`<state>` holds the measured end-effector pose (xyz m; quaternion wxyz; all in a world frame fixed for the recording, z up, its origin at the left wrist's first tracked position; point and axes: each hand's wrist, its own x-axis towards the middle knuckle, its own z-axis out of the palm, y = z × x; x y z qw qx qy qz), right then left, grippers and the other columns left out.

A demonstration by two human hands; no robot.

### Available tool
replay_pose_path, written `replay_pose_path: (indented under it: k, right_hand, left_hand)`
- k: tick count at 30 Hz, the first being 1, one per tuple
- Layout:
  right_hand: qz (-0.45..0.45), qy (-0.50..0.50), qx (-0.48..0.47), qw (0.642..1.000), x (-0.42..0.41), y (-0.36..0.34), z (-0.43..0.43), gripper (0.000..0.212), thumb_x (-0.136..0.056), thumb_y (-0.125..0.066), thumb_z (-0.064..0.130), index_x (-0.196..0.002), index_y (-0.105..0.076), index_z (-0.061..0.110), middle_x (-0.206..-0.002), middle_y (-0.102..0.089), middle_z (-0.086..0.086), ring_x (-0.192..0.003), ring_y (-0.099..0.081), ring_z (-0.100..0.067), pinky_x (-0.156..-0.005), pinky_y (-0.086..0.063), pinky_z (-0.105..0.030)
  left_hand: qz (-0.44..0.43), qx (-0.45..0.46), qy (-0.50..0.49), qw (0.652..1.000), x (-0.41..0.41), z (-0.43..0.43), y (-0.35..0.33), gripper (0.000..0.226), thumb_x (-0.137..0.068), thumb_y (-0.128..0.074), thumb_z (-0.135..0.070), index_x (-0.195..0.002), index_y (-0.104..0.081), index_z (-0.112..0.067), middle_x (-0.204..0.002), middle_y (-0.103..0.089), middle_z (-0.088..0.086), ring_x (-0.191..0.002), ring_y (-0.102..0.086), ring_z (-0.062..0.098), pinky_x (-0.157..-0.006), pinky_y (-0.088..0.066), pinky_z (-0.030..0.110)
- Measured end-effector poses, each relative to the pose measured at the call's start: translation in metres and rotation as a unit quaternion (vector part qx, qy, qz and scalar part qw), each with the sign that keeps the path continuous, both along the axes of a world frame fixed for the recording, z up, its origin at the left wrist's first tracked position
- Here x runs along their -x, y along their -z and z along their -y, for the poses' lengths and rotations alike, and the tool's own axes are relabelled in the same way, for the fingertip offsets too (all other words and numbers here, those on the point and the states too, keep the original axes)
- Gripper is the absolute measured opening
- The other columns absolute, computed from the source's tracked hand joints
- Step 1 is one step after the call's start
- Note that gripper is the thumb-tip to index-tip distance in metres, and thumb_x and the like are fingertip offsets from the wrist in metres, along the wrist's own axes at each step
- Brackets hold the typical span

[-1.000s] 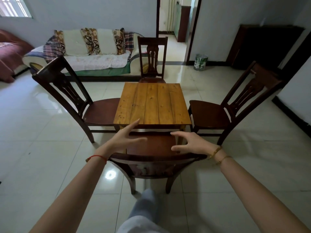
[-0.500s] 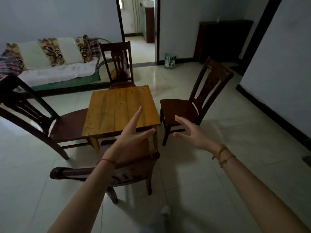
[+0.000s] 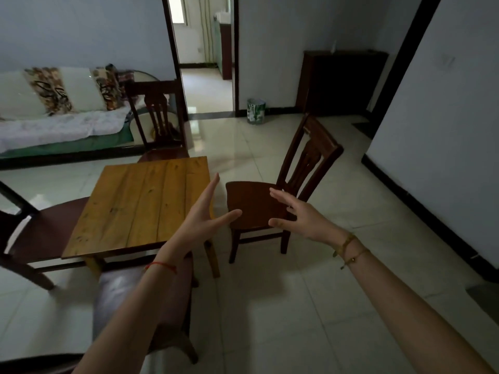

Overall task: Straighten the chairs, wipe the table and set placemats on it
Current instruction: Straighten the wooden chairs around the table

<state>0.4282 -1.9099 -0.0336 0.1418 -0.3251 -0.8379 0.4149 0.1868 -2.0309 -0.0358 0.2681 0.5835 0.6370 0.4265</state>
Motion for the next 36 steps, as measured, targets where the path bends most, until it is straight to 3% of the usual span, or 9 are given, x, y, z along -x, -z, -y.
replay_pose_path:
  k: [4,8,12,21,25,31,36]
  right_hand:
    - [-0.004,-0.024,0.0,1.0,-0.015,-0.009,-0.063,0.09,-0.081,-0.069,0.054,-0.154,-0.021,0.03,-0.156,-0.03,0.012,-0.142,-0.025,-0.001,-0.118,-0.024,-0.03]
    - [-0.007,-0.046,0.002,0.999,-0.034,-0.012,-0.132,0.092,-0.079,-0.069,0.057,-0.153,-0.021,0.031,-0.156,-0.031,0.012,-0.142,-0.026,-0.002,-0.118,-0.025,-0.034]
    - [-0.006,-0.075,-0.001,0.997,-0.056,-0.011,-0.206,0.092,-0.079,-0.07,0.056,-0.153,-0.022,0.032,-0.155,-0.031,0.013,-0.142,-0.027,-0.002,-0.119,-0.025,-0.036]
    - [-0.001,-0.196,-0.023,0.98,-0.111,-0.025,-0.366,0.096,-0.073,-0.067,0.068,-0.152,-0.026,0.033,-0.152,-0.036,0.015,-0.14,-0.03,0.0,-0.117,-0.029,-0.033]
    - [-0.005,-0.248,-0.02,0.969,-0.12,-0.025,-0.426,0.091,-0.075,-0.069,0.063,-0.151,-0.028,0.033,-0.152,-0.038,0.014,-0.139,-0.032,0.0,-0.116,-0.031,-0.033]
    - [-0.008,-0.312,-0.013,0.95,-0.105,-0.015,-0.5,0.09,-0.075,-0.07,0.058,-0.15,-0.03,0.03,-0.15,-0.04,0.011,-0.138,-0.035,-0.003,-0.115,-0.033,-0.034]
    - [-0.018,-0.357,-0.027,0.933,-0.072,-0.004,-0.559,0.089,-0.076,-0.07,0.055,-0.151,-0.03,0.028,-0.15,-0.04,0.009,-0.137,-0.036,-0.005,-0.113,-0.035,-0.032]
  left_hand:
    - [-0.01,-0.004,-0.02,1.0,-0.022,-0.06,-0.011,0.108,-0.075,-0.068,-0.064,-0.158,-0.009,-0.028,-0.165,-0.011,-0.011,-0.148,-0.01,0.002,-0.12,-0.018,0.032]
    - [0.0,-0.007,-0.03,1.0,-0.045,-0.12,-0.015,0.116,-0.065,-0.064,-0.079,-0.158,-0.012,-0.032,-0.164,-0.014,-0.013,-0.148,-0.013,0.002,-0.117,-0.02,0.028]
    - [-0.002,-0.017,-0.051,0.999,-0.073,-0.181,-0.013,0.117,-0.064,-0.062,-0.083,-0.157,-0.015,-0.032,-0.164,-0.016,-0.014,-0.149,-0.015,0.002,-0.12,-0.021,0.033]
    - [0.011,-0.028,-0.162,0.986,-0.16,-0.289,-0.014,0.096,-0.078,-0.071,-0.062,-0.156,-0.021,-0.034,-0.162,-0.023,-0.016,-0.148,-0.02,0.002,-0.122,-0.025,0.041]
    - [0.014,-0.022,-0.208,0.978,-0.188,-0.326,-0.014,0.095,-0.078,-0.07,-0.063,-0.155,-0.019,-0.039,-0.161,-0.024,-0.016,-0.148,-0.022,0.002,-0.118,-0.025,0.032]
    - [0.022,-0.014,-0.275,0.961,-0.207,-0.381,-0.014,0.092,-0.083,-0.07,-0.048,-0.157,-0.019,-0.029,-0.162,-0.025,-0.007,-0.147,-0.024,0.006,-0.107,-0.025,0.009]
    - [0.013,-0.013,-0.327,0.945,-0.199,-0.429,0.004,0.09,-0.081,-0.069,-0.055,-0.155,-0.019,-0.04,-0.16,-0.029,-0.012,-0.147,-0.025,0.008,-0.119,-0.026,0.039]
